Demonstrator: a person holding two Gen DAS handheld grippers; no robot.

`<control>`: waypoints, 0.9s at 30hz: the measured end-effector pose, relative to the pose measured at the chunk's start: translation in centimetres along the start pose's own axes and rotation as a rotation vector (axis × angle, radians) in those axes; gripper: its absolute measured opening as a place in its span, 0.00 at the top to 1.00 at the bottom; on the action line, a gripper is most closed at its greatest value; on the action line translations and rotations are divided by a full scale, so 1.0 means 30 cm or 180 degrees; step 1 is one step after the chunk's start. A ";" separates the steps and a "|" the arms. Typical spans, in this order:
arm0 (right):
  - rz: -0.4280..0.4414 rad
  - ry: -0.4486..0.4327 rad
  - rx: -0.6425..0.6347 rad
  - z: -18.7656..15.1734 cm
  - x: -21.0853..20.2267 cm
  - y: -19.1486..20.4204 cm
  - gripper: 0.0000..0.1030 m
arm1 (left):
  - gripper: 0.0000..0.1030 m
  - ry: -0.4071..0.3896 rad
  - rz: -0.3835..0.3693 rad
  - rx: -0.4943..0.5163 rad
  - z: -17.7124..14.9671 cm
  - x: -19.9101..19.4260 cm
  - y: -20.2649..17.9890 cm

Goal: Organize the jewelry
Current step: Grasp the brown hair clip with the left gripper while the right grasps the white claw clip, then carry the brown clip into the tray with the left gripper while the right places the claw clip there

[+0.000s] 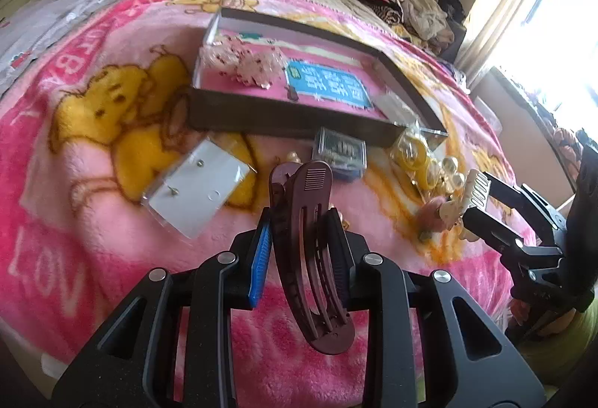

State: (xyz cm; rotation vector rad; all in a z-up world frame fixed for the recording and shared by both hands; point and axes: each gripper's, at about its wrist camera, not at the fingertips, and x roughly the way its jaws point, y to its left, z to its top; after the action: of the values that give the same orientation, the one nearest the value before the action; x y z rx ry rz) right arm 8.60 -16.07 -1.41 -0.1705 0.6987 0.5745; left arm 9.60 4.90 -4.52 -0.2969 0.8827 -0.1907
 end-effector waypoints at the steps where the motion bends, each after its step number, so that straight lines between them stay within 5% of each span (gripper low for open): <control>1: -0.0014 -0.0013 0.0006 0.005 -0.005 -0.005 0.31 | 0.79 -0.0017 0.0004 -0.0003 0.002 -0.006 -0.002; 27: -0.0343 -0.0224 0.0285 0.106 -0.050 -0.170 0.31 | 0.79 -0.0236 -0.0042 0.0044 0.140 -0.021 -0.037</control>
State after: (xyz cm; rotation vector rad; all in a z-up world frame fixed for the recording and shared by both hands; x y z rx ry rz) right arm 12.24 -19.91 1.78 -0.1034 0.6416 0.4432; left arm 12.46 4.77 -1.18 -0.2951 0.8060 -0.1967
